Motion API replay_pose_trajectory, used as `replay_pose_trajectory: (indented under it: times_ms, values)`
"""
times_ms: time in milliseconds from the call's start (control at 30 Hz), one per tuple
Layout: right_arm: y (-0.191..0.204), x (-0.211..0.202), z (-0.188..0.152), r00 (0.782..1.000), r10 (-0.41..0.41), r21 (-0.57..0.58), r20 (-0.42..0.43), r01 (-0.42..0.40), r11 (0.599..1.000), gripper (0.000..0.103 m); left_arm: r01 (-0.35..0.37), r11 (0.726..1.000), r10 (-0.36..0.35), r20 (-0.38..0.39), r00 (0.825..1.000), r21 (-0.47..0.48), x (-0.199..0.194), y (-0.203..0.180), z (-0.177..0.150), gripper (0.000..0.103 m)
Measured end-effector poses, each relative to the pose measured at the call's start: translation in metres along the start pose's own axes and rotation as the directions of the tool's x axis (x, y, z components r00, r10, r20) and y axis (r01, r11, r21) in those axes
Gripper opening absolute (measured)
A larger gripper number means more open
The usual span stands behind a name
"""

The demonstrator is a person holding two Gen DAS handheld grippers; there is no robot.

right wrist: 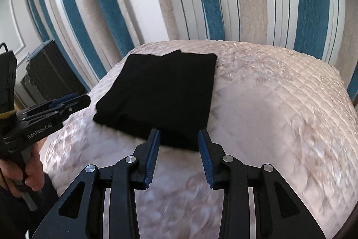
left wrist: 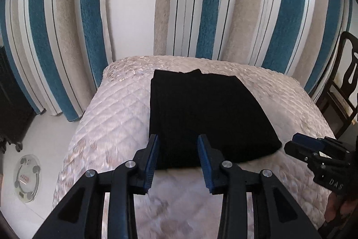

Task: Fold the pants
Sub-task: 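Open both tools and pull them back from the folded pants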

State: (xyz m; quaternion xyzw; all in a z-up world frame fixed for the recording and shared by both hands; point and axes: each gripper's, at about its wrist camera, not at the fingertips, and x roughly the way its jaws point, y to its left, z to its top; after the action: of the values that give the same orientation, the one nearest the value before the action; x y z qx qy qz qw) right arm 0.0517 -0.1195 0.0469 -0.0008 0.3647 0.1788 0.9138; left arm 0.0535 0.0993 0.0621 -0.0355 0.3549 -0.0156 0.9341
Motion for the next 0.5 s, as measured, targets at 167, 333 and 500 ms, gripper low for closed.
replay_pose_trajectory:
  times_ms: [167,333,500]
  values:
    - [0.012,-0.002,-0.021,0.999,-0.041,-0.037,-0.006,0.041,0.998,0.039,-0.005,1.0,0.004,-0.025,1.0,-0.004,-0.006,-0.006,-0.022,0.039]
    - [0.014,0.006,-0.037,0.997,-0.07,-0.048,-0.042,0.068,0.997,0.04,-0.022,1.0,0.022,-0.075,0.997,0.001,0.002,-0.009,-0.045,0.039]
    - [0.011,0.023,-0.048,0.992,-0.091,-0.053,-0.084,0.087,0.995,0.04,-0.032,0.999,0.031,-0.122,0.992,-0.008,0.015,-0.007,-0.06,0.039]
